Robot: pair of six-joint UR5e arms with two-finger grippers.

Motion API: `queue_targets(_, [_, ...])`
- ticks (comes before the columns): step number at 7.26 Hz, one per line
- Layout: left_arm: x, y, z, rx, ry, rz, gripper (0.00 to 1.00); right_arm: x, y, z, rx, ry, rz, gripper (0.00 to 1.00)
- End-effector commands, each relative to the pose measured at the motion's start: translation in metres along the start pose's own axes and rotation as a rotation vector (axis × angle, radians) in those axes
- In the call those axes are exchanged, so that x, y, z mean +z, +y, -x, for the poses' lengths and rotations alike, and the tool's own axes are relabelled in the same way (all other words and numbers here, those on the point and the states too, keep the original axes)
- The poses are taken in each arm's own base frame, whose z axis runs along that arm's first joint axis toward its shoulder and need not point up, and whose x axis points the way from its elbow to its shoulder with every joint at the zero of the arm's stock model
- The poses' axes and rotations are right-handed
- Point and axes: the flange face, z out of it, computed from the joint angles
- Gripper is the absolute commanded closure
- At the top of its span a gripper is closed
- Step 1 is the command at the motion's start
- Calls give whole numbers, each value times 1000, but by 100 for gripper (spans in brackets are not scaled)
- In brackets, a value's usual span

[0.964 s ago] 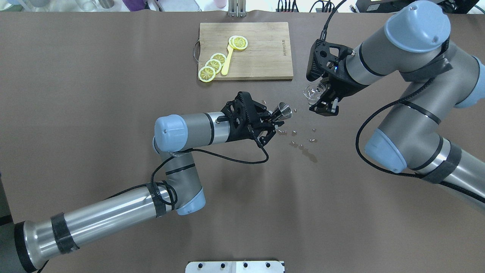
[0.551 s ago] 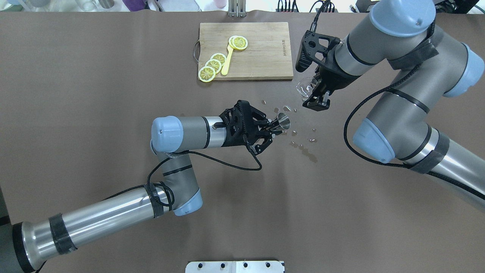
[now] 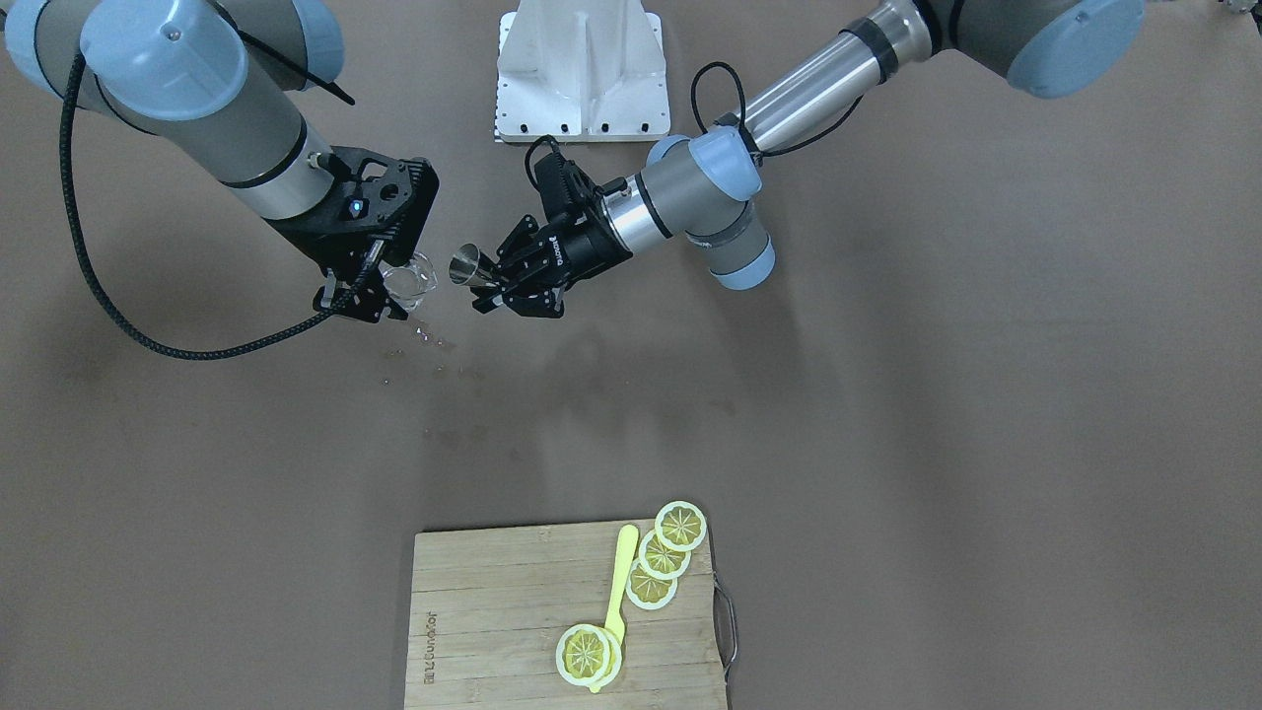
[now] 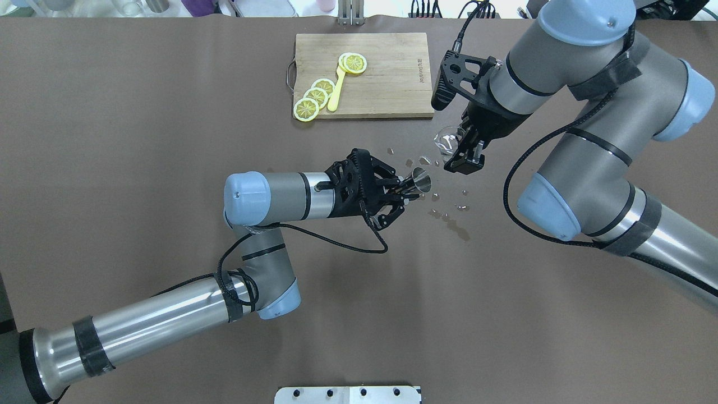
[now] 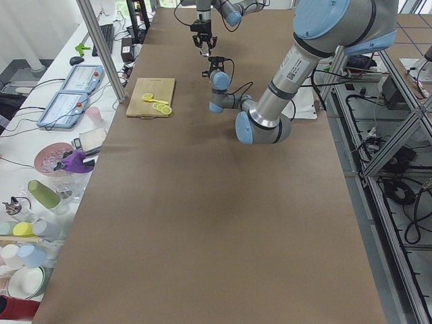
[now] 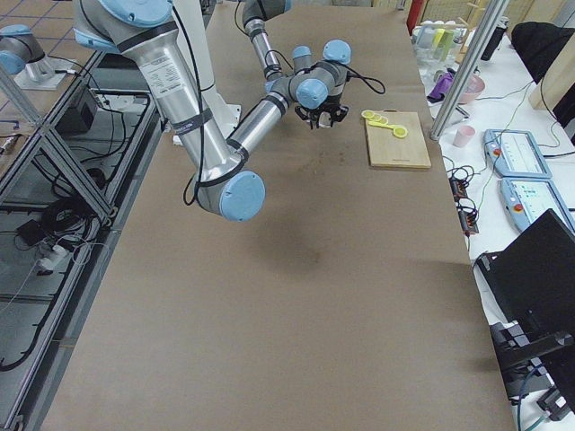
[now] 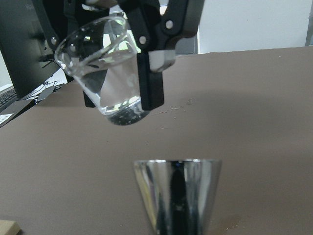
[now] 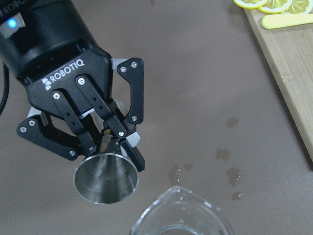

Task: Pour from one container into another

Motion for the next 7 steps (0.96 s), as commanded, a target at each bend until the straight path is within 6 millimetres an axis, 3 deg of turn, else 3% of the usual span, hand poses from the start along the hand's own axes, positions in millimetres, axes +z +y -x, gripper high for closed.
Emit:
queue_targets(1, [0,1,0,0,-2,2,100,4,-1,5,-14,-6,4,100])
queue_targets(3, [0,-1,0,0,-3,-1,100,5,15,23,-27,-26,5,100])
queue_targets(4, [0,0,0,0,-3,0,100,6,20,21,-17,-29,14,100])
queue_targets(7, [0,-2,0,1,-6,-4,100,10,24,38,-41,-33,15,100])
